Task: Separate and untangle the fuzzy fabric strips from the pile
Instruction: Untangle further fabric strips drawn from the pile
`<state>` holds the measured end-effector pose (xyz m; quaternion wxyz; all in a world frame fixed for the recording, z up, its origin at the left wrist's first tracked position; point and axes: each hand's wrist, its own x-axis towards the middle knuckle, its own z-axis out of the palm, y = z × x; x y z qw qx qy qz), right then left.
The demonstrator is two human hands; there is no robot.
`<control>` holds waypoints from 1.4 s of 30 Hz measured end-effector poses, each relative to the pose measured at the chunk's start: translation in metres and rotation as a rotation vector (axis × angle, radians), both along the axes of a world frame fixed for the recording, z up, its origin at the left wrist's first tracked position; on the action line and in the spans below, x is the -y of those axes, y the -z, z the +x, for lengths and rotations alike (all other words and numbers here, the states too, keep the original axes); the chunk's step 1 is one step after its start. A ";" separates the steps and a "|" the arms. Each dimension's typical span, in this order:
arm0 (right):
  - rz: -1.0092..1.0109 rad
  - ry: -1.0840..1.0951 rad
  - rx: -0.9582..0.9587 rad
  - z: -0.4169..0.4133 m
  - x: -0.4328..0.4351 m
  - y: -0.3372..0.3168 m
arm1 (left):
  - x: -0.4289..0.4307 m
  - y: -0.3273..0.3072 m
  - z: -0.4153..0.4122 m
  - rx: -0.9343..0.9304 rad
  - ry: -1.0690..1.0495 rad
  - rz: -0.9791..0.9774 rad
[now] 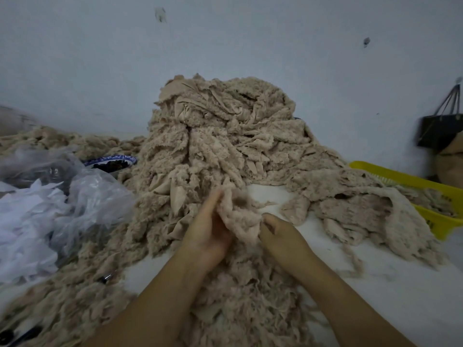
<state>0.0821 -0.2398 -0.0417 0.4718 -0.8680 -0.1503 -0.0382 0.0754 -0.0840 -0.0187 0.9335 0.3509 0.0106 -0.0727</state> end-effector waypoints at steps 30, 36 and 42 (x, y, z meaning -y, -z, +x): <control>0.791 -0.037 -0.245 0.002 0.014 -0.006 | 0.022 0.002 -0.022 0.278 0.012 1.033; 0.604 -0.017 -0.335 -0.003 0.007 -0.005 | 0.025 0.003 -0.022 0.221 -0.131 0.973; 0.540 -0.173 -0.280 -0.010 0.001 -0.005 | 0.021 0.001 -0.021 0.263 0.003 0.666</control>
